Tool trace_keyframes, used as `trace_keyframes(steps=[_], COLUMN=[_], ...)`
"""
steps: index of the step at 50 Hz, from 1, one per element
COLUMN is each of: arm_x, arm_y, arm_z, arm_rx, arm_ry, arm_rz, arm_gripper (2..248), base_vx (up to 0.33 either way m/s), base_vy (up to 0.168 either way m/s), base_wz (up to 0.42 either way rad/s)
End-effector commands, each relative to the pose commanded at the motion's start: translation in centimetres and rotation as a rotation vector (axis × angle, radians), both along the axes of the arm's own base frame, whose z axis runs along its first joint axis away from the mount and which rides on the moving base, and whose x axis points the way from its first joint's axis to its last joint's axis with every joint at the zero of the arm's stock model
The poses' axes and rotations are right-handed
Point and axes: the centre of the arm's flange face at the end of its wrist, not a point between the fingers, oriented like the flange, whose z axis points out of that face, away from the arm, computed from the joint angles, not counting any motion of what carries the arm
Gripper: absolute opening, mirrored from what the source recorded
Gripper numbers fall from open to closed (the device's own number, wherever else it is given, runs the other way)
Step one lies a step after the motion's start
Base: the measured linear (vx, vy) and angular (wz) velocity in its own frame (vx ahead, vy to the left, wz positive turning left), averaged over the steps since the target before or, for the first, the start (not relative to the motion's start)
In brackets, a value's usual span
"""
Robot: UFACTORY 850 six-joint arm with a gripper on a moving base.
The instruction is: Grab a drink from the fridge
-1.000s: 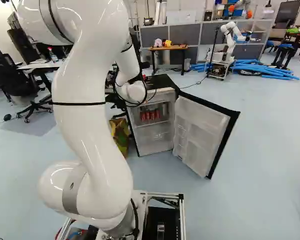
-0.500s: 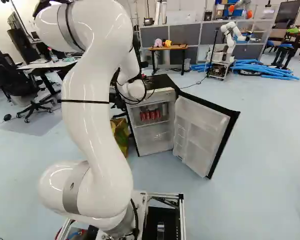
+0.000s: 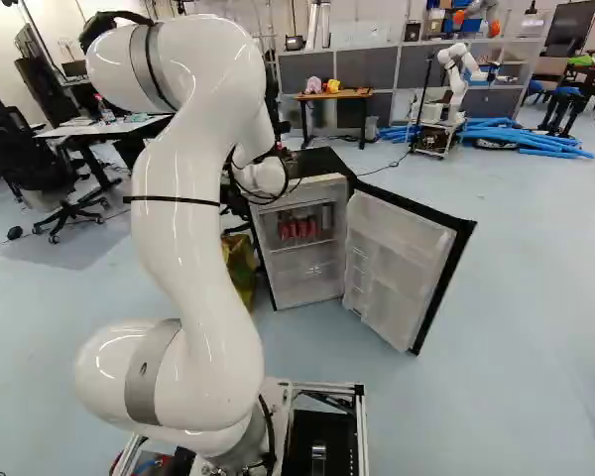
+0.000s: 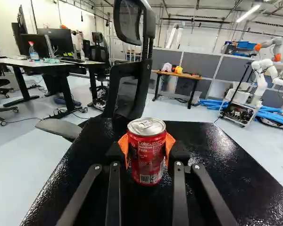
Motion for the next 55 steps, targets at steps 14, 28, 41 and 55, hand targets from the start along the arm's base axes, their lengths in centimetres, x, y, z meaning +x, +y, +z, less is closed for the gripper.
trace_keyframes(steps=[14,28,41,55], arm_x=[0.37,0.4,0.42,0.42], arm_y=[0.29,0.16,-0.03,-0.07], arm_z=[-0.06,-0.06,-0.14,-0.18], arm_rx=[0.004,0.013,0.025,0.081], arm_ry=[-0.003,-0.002,0.009,0.023], arm_rz=[-0.003,-0.018,-0.041,-0.052], arm_gripper=[96,96,96,96], base_vx=[0.0,0.0,0.0,0.0], base_vy=[0.0,0.0,0.0,0.0], base_wz=[0.0,0.0,0.0,0.0])
